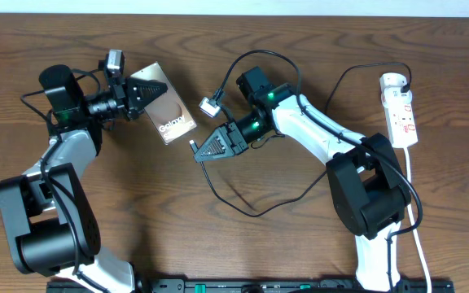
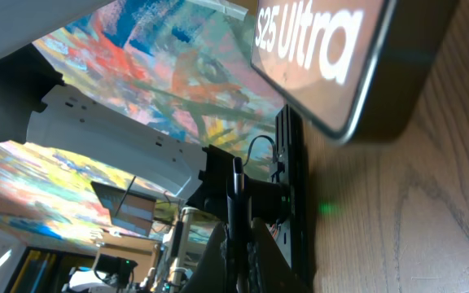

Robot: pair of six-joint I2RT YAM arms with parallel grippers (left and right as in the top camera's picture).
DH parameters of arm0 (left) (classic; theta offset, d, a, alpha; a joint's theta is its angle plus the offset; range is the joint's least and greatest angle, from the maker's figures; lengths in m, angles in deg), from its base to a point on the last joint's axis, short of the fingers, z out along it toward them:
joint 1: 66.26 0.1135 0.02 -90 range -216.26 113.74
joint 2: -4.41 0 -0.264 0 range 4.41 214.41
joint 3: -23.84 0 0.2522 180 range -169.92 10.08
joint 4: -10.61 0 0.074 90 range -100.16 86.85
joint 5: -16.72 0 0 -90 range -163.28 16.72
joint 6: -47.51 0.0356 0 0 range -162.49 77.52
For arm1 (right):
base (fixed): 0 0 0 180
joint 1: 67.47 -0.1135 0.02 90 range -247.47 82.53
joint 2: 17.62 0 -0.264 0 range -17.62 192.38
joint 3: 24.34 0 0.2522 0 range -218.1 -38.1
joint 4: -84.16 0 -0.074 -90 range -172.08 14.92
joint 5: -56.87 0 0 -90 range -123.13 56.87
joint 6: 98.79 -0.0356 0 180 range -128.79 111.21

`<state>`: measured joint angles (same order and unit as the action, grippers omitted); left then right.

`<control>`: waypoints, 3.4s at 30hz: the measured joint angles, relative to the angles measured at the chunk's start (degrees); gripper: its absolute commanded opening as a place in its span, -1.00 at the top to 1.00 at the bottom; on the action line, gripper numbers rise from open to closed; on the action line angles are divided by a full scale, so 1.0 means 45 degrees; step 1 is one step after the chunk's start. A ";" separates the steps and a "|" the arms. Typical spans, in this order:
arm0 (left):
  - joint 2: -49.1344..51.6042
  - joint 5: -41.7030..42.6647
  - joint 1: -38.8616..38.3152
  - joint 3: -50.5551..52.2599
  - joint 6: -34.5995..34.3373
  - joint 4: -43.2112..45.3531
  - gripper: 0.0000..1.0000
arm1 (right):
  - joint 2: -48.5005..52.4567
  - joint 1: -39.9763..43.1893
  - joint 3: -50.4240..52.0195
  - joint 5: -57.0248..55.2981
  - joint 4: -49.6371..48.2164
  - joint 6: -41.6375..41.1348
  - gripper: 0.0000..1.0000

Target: Plug charger to phone and switch on socket

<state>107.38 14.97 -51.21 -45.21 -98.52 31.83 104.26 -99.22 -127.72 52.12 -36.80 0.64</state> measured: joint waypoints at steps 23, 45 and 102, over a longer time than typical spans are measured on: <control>0.0000 0.0000 -0.0408 0.0000 -0.0209 0.0301 0.85 | 0.0000 0.0000 0.0000 -0.0379 -0.0126 -0.0083 0.97; 0.0000 -0.0010 -0.0690 0.0005 -0.0214 0.0398 0.85 | 0.0000 0.0000 0.0000 -0.0384 -0.0884 -0.0850 0.97; 0.0000 0.0039 -0.0413 0.0005 -0.0209 0.0821 0.86 | 0.0000 0.0000 0.0000 -0.0865 -0.0831 -0.1331 0.97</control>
<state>107.38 15.15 -53.07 -45.18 -99.46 35.52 104.26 -99.22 -127.72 48.23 -40.54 -5.35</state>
